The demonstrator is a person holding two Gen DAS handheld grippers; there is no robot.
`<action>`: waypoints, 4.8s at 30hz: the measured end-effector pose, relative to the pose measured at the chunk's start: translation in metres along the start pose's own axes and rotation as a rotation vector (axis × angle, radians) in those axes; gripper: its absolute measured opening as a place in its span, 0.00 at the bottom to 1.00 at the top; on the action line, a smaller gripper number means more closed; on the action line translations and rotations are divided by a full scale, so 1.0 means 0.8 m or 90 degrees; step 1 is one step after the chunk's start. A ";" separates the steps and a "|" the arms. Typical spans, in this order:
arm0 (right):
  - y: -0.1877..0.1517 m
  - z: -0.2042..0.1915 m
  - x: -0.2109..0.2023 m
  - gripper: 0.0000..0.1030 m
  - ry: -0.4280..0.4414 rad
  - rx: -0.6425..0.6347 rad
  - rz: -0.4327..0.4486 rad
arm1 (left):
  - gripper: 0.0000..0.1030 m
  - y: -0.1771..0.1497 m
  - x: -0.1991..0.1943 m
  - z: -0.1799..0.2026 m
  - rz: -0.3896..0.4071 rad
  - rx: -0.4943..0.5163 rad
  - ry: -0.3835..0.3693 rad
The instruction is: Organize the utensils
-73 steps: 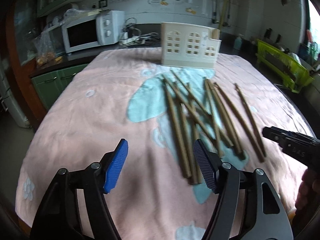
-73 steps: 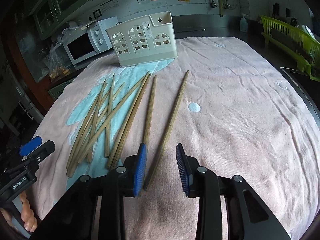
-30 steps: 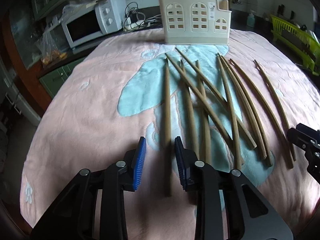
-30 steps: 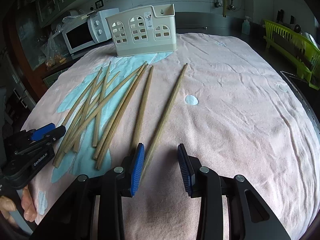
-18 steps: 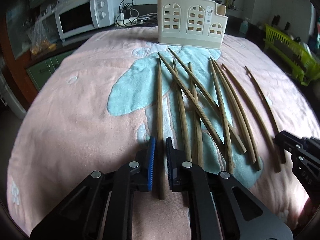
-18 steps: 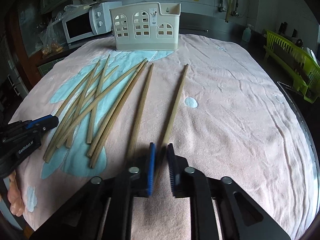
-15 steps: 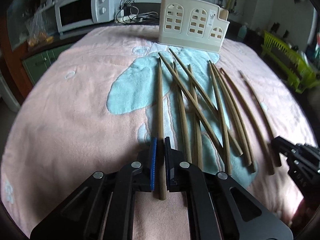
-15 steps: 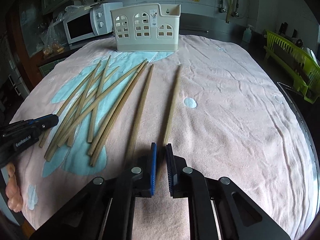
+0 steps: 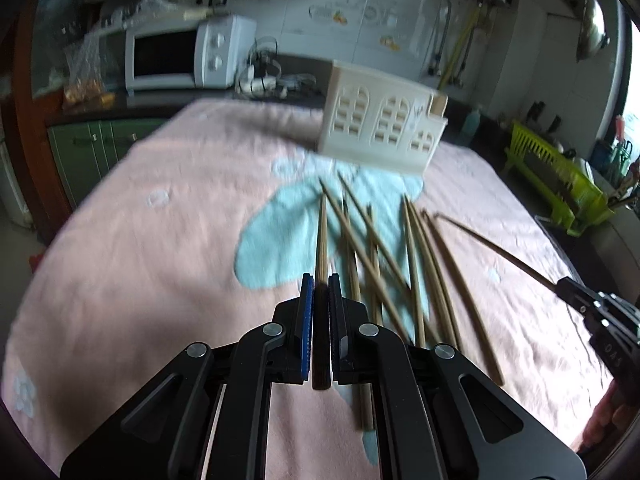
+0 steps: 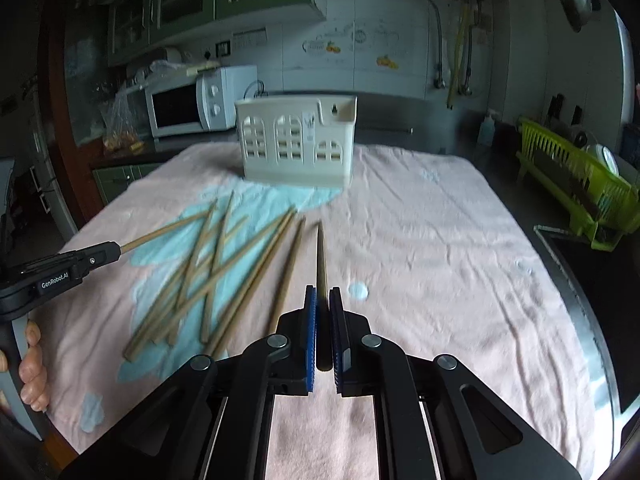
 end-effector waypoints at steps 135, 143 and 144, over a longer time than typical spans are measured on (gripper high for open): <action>0.405 0.061 0.100 0.06 0.081 -0.071 0.139 | 0.05 0.403 -0.015 0.102 0.295 0.058 -0.027; 0.383 0.063 0.152 0.06 0.088 -0.065 0.099 | 0.05 0.396 0.066 0.087 0.236 0.031 -0.020; 0.380 0.064 0.155 0.06 0.088 -0.064 0.095 | 0.05 0.393 0.073 0.085 0.228 0.029 -0.021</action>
Point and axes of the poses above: each gripper's, at about its wrist camera, not at the fingertips, and x roughly the way its jaws point, z to its right, y to its top, the point moved 8 cm from there along x, roughly the way its jaws point, and after that the axes turned 7 degrees about y, right-handed, at the moved point
